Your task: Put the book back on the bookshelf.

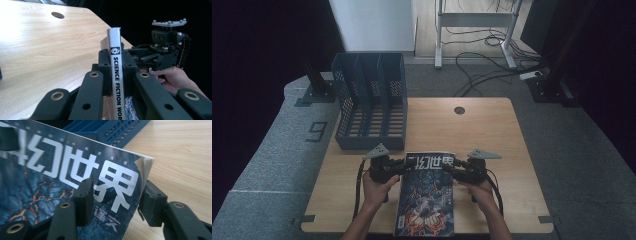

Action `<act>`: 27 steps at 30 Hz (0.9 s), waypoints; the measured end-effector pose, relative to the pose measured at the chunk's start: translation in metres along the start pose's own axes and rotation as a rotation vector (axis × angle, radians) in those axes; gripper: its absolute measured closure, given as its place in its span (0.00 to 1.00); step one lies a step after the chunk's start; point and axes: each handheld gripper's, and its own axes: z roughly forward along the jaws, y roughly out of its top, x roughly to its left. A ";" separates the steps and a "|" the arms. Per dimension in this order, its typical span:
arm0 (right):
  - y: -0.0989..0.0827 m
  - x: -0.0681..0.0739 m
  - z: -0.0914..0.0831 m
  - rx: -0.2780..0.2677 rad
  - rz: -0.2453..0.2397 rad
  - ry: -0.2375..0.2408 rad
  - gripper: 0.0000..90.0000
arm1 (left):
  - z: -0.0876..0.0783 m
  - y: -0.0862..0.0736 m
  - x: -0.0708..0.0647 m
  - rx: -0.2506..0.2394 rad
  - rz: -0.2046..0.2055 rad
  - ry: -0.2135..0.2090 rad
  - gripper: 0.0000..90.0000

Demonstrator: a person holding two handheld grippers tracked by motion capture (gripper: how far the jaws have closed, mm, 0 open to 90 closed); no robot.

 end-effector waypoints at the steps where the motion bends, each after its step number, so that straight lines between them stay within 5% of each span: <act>1: 0.001 0.001 0.000 0.008 0.001 -0.016 0.50 | 0.000 0.000 -0.001 0.000 0.004 0.000 0.91; 12: 0.007 0.010 0.012 0.053 0.096 -0.061 0.35 | -0.001 0.002 -0.004 0.000 0.024 -0.001 0.91; 16: 0.014 0.010 0.015 0.031 0.123 -0.036 0.36 | -0.007 0.006 -0.007 -0.012 0.037 0.000 0.91; 19: 0.022 0.011 0.016 0.023 0.124 -0.023 0.36 | -0.010 0.010 -0.009 -0.018 0.044 -0.006 0.91; 24: 0.054 0.029 0.009 -0.026 0.051 0.001 0.38 | -0.019 0.018 -0.019 -0.063 0.094 0.028 0.91; 27: 0.058 0.033 0.005 -0.045 0.024 -0.040 0.38 | -0.025 0.019 -0.023 -0.096 0.118 0.039 0.92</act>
